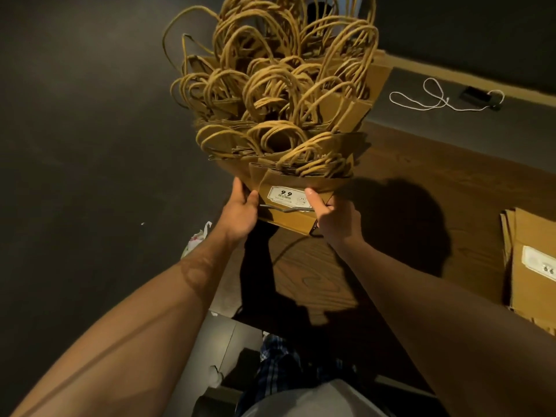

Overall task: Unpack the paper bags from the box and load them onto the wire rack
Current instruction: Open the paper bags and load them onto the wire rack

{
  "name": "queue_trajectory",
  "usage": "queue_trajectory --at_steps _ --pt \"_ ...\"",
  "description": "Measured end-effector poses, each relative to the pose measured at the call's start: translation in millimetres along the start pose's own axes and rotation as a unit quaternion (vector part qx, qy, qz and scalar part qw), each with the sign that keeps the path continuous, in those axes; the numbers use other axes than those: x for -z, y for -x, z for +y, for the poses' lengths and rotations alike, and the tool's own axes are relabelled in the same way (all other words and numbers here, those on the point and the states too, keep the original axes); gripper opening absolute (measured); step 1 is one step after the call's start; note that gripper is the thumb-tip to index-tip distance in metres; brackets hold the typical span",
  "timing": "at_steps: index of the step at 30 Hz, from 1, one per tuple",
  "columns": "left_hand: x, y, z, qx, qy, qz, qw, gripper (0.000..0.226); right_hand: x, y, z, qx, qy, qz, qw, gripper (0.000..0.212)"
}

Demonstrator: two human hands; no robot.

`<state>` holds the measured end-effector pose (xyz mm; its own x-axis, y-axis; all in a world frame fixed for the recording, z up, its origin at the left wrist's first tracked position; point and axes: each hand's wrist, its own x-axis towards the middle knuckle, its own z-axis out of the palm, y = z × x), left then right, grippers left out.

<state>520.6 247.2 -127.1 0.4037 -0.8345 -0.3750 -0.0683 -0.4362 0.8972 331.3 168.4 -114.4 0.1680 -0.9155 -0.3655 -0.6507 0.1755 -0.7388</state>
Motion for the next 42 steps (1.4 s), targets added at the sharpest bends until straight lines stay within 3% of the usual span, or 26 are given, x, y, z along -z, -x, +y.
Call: queue_trajectory --at_steps 5,17,22,31,35,37,39,40,42 --pt "-17 0 2 -0.003 -0.008 -0.005 1.0 0.058 7 1 8 0.007 -0.005 0.027 1.0 0.067" --pt "-55 -6 20 -0.009 -0.013 -0.056 0.998 0.05 42 9 26 0.03 -0.016 0.077 0.996 0.055" --pt "-67 -5 27 0.01 -0.043 -0.008 0.999 0.039 50 16 32 -0.005 -0.06 0.065 0.996 0.052" --pt "-81 21 31 0.192 -0.146 0.053 0.969 0.08 64 12 36 -0.019 -0.04 -0.031 0.999 0.035" --pt "-84 36 37 0.184 -0.125 0.068 0.973 0.093 73 11 43 -0.04 -0.196 -0.058 0.978 0.023" --pt "-93 37 31 0.165 -0.109 0.05 0.979 0.091 81 13 43 -0.058 -0.272 -0.064 0.958 0.029" --pt "-114 32 17 0.146 -0.102 0.005 0.984 0.077 91 14 45 -0.071 -0.304 -0.07 0.948 0.019" --pt "-129 38 23 0.143 -0.109 -0.017 0.984 0.072 97 14 48 -0.083 -0.308 -0.065 0.946 0.011" --pt "-165 54 48 0.13 -0.106 -0.067 0.983 0.058 112 14 59 -0.079 -0.238 -0.033 0.967 0.018"
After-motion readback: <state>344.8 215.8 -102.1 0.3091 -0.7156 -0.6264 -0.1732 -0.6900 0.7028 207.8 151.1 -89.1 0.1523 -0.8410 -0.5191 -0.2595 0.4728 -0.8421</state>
